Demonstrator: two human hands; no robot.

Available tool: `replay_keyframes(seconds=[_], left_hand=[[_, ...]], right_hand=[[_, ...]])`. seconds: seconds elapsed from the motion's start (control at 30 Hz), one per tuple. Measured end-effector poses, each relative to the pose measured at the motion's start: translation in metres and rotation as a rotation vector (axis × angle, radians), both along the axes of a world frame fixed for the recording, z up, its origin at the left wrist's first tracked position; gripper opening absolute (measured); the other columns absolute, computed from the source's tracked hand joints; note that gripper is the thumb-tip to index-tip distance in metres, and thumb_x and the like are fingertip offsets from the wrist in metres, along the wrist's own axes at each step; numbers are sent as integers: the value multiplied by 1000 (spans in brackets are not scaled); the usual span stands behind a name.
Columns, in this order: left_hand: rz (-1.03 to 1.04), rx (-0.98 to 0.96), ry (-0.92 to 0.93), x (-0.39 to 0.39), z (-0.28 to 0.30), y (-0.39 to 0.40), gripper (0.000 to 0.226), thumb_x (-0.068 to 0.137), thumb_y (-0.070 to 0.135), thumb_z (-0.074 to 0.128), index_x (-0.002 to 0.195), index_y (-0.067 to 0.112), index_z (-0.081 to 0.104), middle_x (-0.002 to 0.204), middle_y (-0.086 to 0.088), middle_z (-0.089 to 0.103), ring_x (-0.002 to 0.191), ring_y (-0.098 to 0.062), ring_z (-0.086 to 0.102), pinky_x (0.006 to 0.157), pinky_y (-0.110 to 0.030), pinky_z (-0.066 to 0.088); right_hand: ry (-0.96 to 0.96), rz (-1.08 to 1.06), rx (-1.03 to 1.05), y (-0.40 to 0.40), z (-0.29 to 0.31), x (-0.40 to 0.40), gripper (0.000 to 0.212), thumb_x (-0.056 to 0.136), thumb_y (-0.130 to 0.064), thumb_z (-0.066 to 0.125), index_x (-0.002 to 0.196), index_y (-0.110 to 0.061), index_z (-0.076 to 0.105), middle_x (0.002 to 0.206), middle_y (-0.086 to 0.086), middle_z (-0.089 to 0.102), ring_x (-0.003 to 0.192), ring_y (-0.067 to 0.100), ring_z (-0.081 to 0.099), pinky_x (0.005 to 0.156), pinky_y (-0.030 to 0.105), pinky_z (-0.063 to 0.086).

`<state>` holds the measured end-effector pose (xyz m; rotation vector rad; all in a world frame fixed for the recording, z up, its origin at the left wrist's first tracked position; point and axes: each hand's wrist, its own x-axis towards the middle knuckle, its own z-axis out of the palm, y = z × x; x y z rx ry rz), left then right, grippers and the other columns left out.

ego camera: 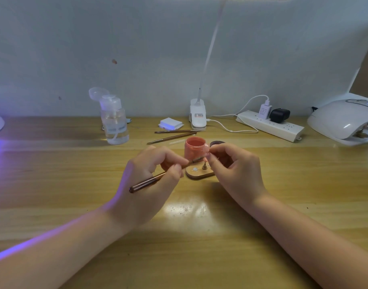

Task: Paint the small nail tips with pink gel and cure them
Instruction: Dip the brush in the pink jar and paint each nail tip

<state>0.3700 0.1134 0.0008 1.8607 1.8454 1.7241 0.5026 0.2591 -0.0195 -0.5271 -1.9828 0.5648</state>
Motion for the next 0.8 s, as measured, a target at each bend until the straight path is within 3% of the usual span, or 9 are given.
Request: replay_keyframes(seconds=[0.3,0.47,0.67,0.8], left_hand=[[13,-15,-144,1,0,4,14,87,26,56,93,27,68,82,14,70,74,1,58,66,-6,38],[-20,23,-99,-1,-2,0,20,82,34,50,86,24,67,76,8,68,75,-7,59,68,-12,39],[-26,-2,-141,1,-2,3,12,87,26,56,92,26,68,81,10,70,73,-1,59,66,-7,39],[-42,26,-185,-1,-4,0,22,79,36,49,83,23,66,74,4,67,74,-8,60,67,-17,43]], right_hand=[[7,23,-48,-1,0,-1,8,85,-11,70,92,-8,73,73,0,70,65,13,64,64,40,53],[23,33,-72,-1,0,-1,8,86,-14,70,91,-10,73,71,-1,70,63,13,65,63,42,53],[14,42,-86,0,0,-1,10,86,-12,70,94,-8,73,73,1,70,65,12,65,64,41,54],[24,39,-89,0,0,-1,9,86,-16,69,93,-11,72,72,0,70,65,13,65,64,41,54]])
